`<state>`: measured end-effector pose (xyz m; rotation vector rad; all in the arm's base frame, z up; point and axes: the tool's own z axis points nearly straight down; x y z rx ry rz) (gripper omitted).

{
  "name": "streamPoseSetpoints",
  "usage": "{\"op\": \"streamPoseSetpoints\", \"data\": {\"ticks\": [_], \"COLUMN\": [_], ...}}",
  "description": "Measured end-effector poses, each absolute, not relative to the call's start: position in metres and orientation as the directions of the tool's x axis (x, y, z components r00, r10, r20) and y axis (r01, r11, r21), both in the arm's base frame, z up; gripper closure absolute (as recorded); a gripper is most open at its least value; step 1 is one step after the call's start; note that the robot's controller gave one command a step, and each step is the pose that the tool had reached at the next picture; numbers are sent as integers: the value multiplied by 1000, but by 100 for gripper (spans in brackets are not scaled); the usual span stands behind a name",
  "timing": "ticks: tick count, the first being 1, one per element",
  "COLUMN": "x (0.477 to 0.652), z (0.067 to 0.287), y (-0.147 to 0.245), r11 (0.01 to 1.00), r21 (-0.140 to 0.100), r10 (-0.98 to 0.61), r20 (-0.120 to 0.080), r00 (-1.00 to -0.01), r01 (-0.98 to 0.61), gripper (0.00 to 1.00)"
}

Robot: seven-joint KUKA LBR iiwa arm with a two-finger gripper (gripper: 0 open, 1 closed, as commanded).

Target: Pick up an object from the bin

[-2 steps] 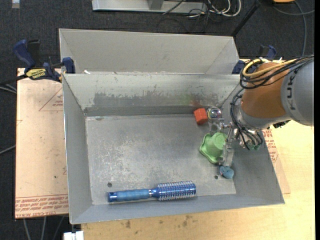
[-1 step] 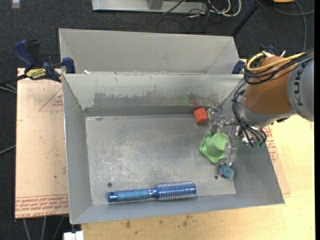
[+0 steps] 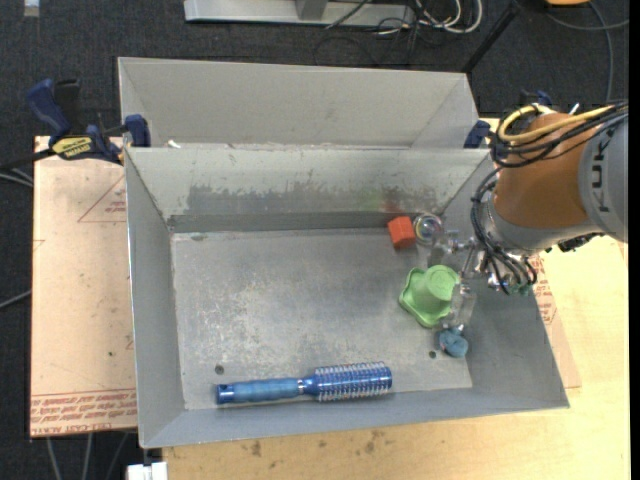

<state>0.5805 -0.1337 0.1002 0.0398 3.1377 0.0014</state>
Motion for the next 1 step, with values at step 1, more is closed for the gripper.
{"op": "streamPoseSetpoints", "data": {"ticks": [1], "x": [568], "z": [71], "y": [-132], "r11": [958], "r21": [2], "r10": [286], "r20": [-7], "r00": [-958], "r01": [285], "gripper": [0]}}
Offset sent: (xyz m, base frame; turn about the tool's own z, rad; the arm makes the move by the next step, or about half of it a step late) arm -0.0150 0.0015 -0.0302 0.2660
